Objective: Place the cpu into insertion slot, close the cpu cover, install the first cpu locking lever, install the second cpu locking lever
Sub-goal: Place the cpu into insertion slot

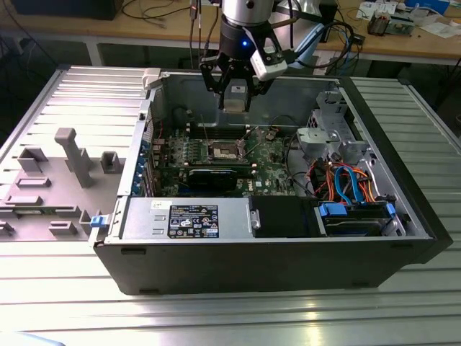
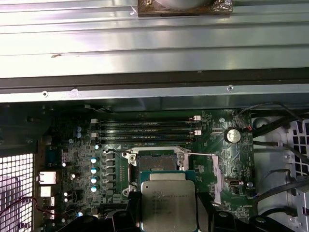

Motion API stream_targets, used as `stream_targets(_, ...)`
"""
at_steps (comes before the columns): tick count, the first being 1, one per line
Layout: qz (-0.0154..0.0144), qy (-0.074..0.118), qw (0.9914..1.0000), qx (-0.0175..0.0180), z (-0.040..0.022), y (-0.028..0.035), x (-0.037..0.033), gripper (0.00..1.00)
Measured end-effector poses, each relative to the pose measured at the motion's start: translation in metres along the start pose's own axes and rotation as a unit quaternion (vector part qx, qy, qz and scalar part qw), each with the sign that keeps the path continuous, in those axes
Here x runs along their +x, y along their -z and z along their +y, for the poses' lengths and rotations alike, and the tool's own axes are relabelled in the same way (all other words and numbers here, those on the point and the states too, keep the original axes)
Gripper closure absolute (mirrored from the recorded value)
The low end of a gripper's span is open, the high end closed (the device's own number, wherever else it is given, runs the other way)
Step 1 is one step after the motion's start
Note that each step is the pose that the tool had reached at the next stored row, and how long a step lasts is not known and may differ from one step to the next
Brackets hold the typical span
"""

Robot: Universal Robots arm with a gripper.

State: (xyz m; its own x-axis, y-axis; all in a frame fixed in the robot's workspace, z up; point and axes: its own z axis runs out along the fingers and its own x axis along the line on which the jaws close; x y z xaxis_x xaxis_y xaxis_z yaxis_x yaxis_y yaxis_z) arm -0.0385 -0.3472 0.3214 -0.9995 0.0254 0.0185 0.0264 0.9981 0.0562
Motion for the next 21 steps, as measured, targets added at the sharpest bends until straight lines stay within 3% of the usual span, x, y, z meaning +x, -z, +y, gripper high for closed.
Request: stream_targets(21, 0.0000, 0.000, 1.00000, 0.0001, -0.0003, -0.0042, 0.0002, 0.45)
